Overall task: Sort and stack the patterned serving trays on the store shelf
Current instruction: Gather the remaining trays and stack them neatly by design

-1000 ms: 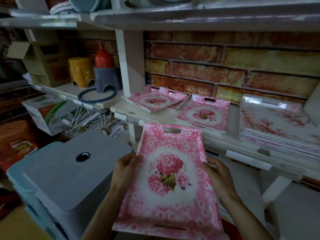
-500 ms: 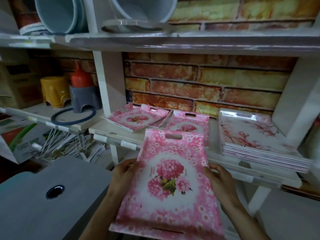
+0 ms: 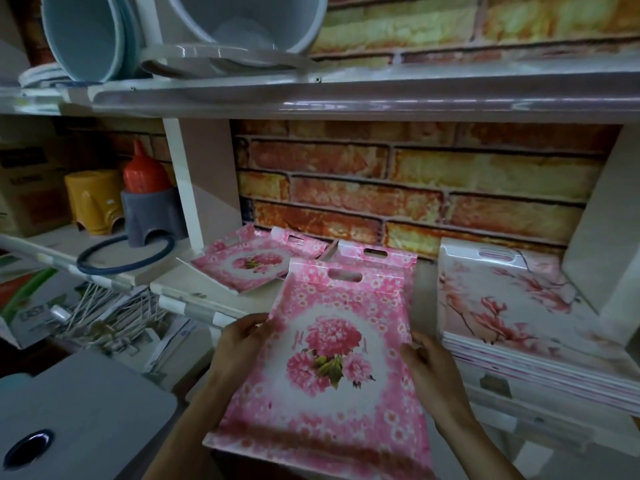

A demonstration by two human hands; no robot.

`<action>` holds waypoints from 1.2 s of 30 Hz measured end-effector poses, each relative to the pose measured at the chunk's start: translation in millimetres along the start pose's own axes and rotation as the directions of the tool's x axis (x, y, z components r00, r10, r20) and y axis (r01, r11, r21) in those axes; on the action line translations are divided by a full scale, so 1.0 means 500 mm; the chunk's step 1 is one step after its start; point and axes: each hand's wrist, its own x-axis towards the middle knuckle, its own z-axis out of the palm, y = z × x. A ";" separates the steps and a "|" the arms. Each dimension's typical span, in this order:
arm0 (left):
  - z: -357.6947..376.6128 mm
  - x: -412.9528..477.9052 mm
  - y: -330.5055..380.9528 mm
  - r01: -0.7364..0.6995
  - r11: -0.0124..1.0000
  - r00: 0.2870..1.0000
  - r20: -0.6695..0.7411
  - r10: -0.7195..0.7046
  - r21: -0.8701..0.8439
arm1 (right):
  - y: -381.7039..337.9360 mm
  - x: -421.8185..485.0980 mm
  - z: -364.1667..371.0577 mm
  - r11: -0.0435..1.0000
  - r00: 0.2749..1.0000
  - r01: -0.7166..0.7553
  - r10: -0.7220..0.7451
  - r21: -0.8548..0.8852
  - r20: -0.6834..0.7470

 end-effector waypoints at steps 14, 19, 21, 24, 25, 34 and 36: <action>0.020 0.138 0.038 -0.054 0.997 0.997 0.064 0.051 0.051 | -0.046 0.087 0.016 0.992 0.994 0.104 -0.101 -0.070 0.049; 0.037 0.217 0.023 -0.037 0.999 0.992 0.126 0.031 0.039 | -0.062 0.122 0.035 0.986 0.997 0.073 -0.076 -0.152 -0.010; 0.052 0.256 0.021 -0.049 0.997 0.988 0.147 0.040 0.057 | -0.071 0.138 0.039 0.980 0.996 0.063 -0.074 -0.187 -0.050; 0.082 0.310 0.025 -0.103 0.992 0.975 0.204 0.085 0.077 | -0.086 0.164 0.047 0.973 0.994 0.028 -0.051 -0.230 -0.094; 0.094 0.319 0.029 -0.111 0.991 0.971 0.218 0.093 0.069 | -0.083 0.173 0.048 0.971 0.994 0.024 -0.050 -0.239 -0.100; 0.168 0.410 -0.021 -0.051 0.997 0.947 0.320 0.032 0.051 | -0.061 0.231 0.062 0.919 0.981 -0.113 0.043 -0.377 -0.190; 0.182 0.418 -0.030 -0.072 0.992 0.952 0.302 0.036 0.108 | -0.053 0.244 0.063 0.895 0.975 -0.155 0.069 -0.419 -0.214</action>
